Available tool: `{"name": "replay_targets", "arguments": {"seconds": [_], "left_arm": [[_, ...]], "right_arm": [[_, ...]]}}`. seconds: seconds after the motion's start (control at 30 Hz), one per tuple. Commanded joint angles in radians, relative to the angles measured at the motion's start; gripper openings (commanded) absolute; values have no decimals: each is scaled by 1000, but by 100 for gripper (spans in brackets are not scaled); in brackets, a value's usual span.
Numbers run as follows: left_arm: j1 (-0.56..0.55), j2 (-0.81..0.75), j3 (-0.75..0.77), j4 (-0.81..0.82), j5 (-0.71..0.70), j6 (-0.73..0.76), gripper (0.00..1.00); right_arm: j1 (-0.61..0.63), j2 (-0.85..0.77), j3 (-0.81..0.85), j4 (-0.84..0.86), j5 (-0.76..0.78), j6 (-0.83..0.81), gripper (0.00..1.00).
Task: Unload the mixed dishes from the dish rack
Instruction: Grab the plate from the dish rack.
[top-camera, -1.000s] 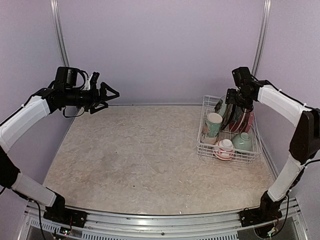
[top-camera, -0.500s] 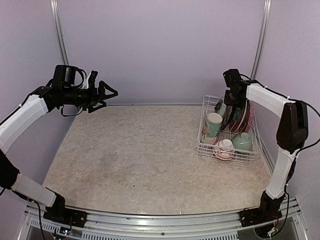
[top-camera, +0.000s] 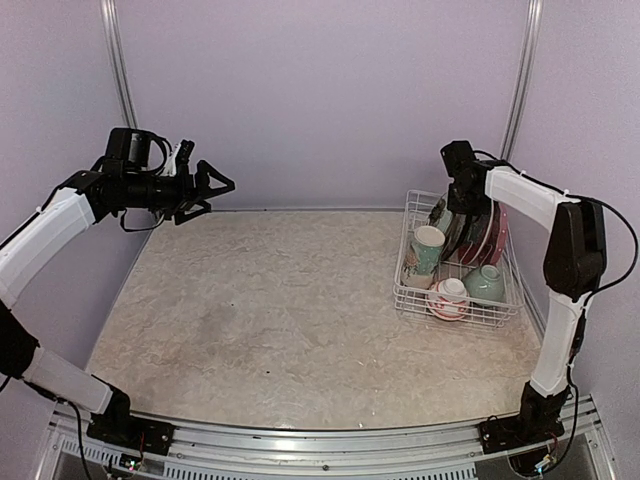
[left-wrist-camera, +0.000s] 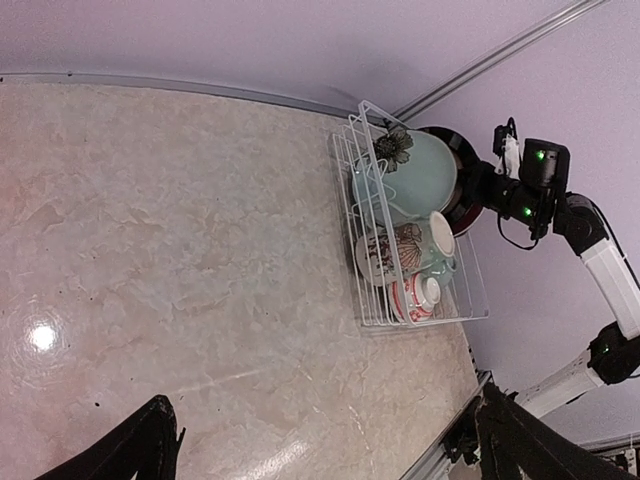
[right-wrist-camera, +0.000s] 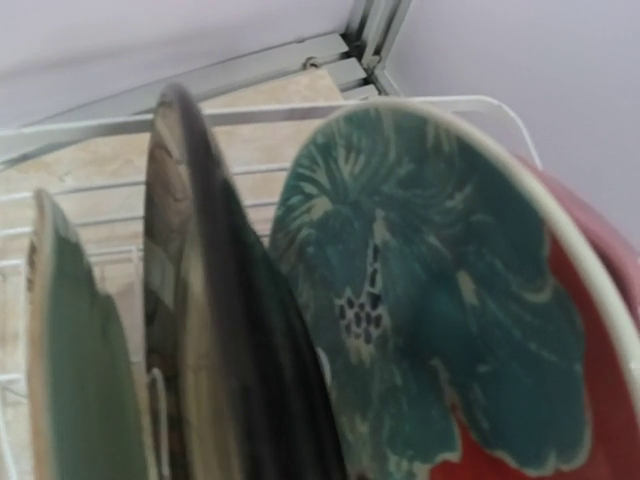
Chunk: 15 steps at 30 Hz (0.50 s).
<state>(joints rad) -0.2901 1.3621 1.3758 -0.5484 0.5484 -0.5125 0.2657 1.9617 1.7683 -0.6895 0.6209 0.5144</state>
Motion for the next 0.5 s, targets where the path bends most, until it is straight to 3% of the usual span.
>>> {"name": "replay_targets", "arguments": {"seconds": [0.0, 0.47], "left_arm": [[-8, -3, 22, -13, -7, 19, 99], [-9, -4, 20, -13, -15, 21, 99]], "right_arm": [[7, 14, 18, 4, 13, 0, 3], [41, 18, 135, -99, 157, -13, 0]]}}
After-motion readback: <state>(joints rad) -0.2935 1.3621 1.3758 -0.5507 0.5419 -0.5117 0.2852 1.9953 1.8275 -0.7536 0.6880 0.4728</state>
